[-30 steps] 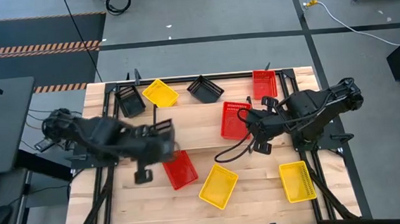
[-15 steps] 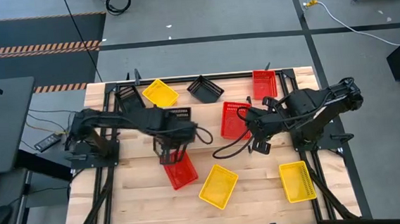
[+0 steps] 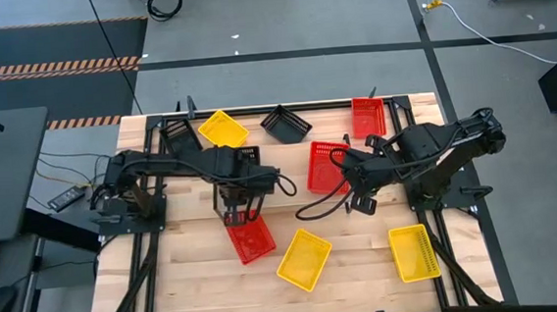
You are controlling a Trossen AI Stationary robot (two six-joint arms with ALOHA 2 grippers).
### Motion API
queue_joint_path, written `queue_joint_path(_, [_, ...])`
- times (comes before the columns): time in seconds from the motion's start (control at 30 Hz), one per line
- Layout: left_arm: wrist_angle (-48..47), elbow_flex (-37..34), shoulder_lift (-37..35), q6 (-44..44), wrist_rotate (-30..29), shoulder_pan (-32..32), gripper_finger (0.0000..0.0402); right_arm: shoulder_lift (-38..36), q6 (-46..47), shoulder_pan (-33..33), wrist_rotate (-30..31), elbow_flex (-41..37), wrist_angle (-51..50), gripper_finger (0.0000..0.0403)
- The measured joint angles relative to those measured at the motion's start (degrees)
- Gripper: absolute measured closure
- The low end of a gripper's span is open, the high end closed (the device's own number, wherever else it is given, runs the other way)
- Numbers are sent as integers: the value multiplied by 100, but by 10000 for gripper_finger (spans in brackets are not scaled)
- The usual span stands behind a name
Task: Stack baskets on shelf by color
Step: Put the bottom black basket on the shelf
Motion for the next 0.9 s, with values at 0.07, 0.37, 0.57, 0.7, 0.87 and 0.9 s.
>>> queue_joint_path(0.07, [22,0,0,-113,9,0,376,0,-52,0,2,0,0,289])
queue_joint_path(0.37, [17,0,0,-464,194,-33,301,0,-109,2,2,0,2,289])
queue_joint_path(0.57, [-95,0,-4,-420,157,-33,268,0,-113,2,4,0,0,289])
queue_joint_path(0.7, [-100,0,-17,-406,154,-33,260,0,-113,2,4,0,0,289])
queue_joint_path(0.87, [-98,0,-17,-385,157,-85,268,0,-113,2,4,0,1,289])
queue_joint_path(0.9, [-97,0,-17,-383,154,-99,270,0,-113,2,2,0,0,289])
